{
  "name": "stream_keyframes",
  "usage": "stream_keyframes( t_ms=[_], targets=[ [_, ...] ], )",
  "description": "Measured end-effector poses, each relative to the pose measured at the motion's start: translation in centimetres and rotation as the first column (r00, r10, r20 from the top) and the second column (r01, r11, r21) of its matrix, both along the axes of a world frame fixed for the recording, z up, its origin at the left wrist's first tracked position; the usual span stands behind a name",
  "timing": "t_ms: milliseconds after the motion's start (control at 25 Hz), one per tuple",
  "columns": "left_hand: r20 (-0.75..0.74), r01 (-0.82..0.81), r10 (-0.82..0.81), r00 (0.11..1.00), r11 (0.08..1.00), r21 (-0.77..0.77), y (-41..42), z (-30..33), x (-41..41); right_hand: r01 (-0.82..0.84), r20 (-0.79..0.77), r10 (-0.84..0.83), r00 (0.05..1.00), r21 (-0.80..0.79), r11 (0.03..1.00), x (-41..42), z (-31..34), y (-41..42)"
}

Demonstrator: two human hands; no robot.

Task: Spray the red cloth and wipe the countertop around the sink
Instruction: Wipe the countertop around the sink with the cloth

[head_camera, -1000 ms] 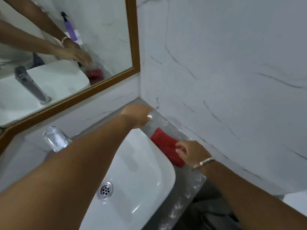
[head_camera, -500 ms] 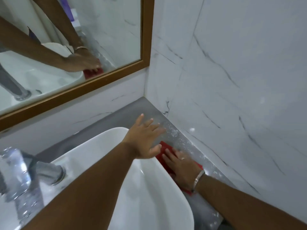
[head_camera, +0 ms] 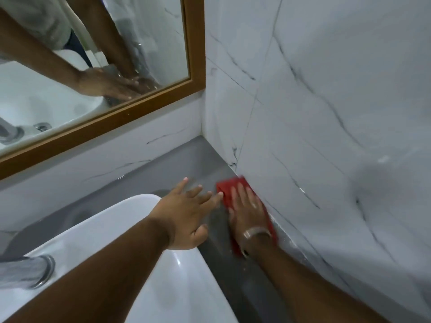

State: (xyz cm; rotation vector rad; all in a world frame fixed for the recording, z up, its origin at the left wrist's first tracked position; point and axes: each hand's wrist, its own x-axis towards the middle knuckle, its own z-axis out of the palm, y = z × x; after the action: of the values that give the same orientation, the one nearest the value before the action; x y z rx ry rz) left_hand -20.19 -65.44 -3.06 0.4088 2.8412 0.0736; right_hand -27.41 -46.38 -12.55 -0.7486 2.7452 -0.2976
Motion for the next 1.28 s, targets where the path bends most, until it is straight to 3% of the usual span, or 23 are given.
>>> stream_keyframes(
  t_ms=[120, 200, 400, 480, 560, 640, 800, 880, 1000, 1160, 1280],
  targets=[
    [0.032, 0.002, -0.001, 0.999, 1.000, -0.019, 0.1, 0.6, 0.0, -0.037, -0.138, 0.058, 0.989, 0.150, 0.988, 7.4, -0.7, 13.3],
    [0.038, -0.011, 0.011, 0.999, 1.000, -0.008, 0.1, 0.6, 0.0, -0.096, -0.112, 0.117, 0.987, 0.180, 0.979, 8.6, -1.2, 15.5],
    [0.019, -0.017, 0.018, 1.000, 1.000, -0.016, 0.2, 0.4, -0.3, -0.229, -0.123, 0.249, 0.961, 0.155, 0.961, -1.2, -1.6, 1.8],
    [0.029, -0.034, 0.035, 0.999, 0.999, -0.022, 0.3, 0.4, -0.3, -0.204, -0.087, 0.212, 0.973, 0.099, 0.974, -6.1, -1.5, -4.8],
    [0.039, -0.061, 0.062, 0.997, 0.998, -0.023, 0.4, 0.5, -0.4, -0.237, -0.063, 0.248, 0.967, 0.150, 0.960, -8.1, -1.1, -7.9],
    [0.058, -0.059, 0.061, 0.996, 0.998, -0.024, 0.3, 0.5, -0.4, -0.247, -0.087, 0.270, 0.959, 0.213, 0.945, -5.0, -1.1, -3.4],
    [0.051, -0.026, 0.028, 0.998, 0.999, -0.033, 0.4, 0.9, -0.2, -0.249, -0.137, 0.289, 0.948, 0.251, 0.935, 8.1, -0.3, 17.5],
    [0.033, -0.022, 0.022, 0.999, 1.000, -0.005, 0.4, 1.2, -0.1, -0.245, -0.107, 0.283, 0.953, 0.276, 0.929, 9.7, 0.5, 20.7],
    [-0.065, -0.014, 0.018, 0.998, 0.998, 0.054, 0.1, 0.7, 0.2, -0.284, -0.159, 0.345, 0.925, 0.314, 0.906, 5.2, 0.0, 13.1],
    [-0.152, -0.025, 0.031, 0.988, 0.999, 0.039, 0.0, -0.5, 0.2, -0.205, -0.137, 0.232, 0.963, 0.185, 0.961, -4.0, -1.9, -0.9],
    [-0.162, -0.048, 0.046, 0.986, 0.999, -0.006, 0.4, -0.5, 0.2, -0.181, -0.190, 0.217, 0.958, 0.191, 0.965, -4.1, -1.3, -3.1]
  ],
)
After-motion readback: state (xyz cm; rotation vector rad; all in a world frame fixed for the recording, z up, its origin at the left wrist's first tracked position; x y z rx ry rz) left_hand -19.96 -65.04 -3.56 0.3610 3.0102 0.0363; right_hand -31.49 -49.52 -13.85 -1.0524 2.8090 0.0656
